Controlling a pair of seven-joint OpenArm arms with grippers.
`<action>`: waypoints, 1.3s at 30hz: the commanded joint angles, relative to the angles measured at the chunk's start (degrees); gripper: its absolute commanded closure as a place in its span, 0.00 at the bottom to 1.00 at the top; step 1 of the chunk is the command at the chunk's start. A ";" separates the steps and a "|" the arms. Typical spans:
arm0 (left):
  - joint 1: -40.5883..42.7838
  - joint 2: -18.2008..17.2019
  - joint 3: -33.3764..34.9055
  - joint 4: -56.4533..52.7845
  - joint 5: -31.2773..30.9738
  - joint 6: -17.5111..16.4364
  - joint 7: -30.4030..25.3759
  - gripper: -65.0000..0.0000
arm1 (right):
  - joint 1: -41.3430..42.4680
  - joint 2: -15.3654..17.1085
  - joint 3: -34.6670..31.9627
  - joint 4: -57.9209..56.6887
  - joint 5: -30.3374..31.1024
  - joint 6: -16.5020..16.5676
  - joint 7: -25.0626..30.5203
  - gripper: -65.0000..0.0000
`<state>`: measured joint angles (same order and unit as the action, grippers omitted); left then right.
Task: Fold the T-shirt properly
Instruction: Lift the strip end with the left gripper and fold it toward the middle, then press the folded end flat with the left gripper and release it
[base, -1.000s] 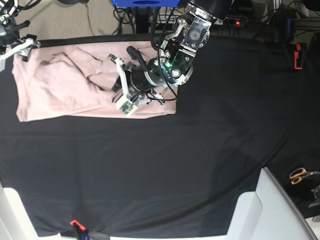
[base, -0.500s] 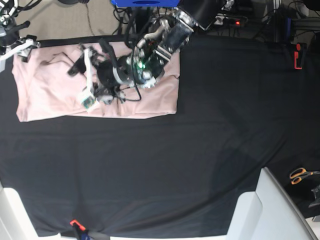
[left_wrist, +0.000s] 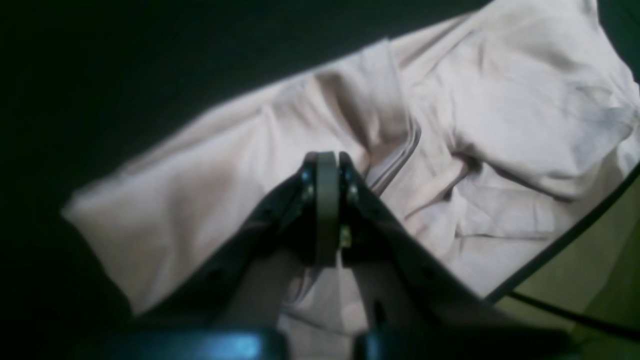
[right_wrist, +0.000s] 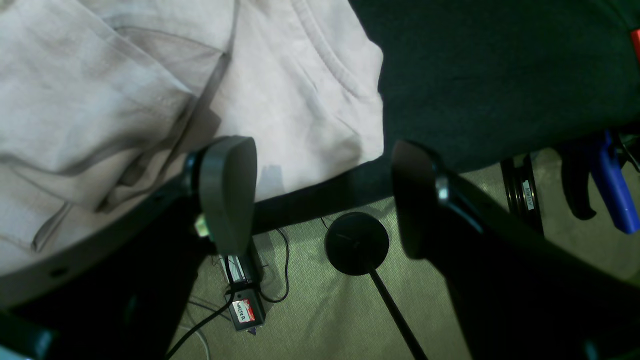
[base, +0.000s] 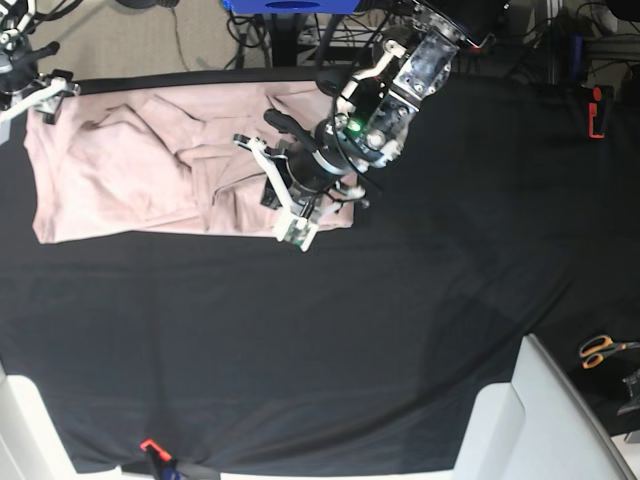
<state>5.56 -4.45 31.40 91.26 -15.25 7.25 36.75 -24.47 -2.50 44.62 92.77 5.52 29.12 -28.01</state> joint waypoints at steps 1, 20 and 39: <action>0.11 -0.26 -0.06 0.91 -0.27 1.41 -0.93 1.00 | -0.10 0.61 0.17 1.07 0.50 0.02 1.24 0.39; 1.60 -2.28 1.17 0.65 -0.71 9.06 5.49 1.00 | -0.10 0.61 0.17 0.90 0.50 0.02 1.24 0.39; 0.72 4.32 3.11 -5.68 -0.80 -8.78 5.58 1.00 | -0.10 0.61 0.26 0.90 0.59 0.02 1.24 0.39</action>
<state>6.72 -1.06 34.26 84.58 -15.27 -1.10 42.98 -24.47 -2.52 44.71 92.77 5.54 29.15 -28.01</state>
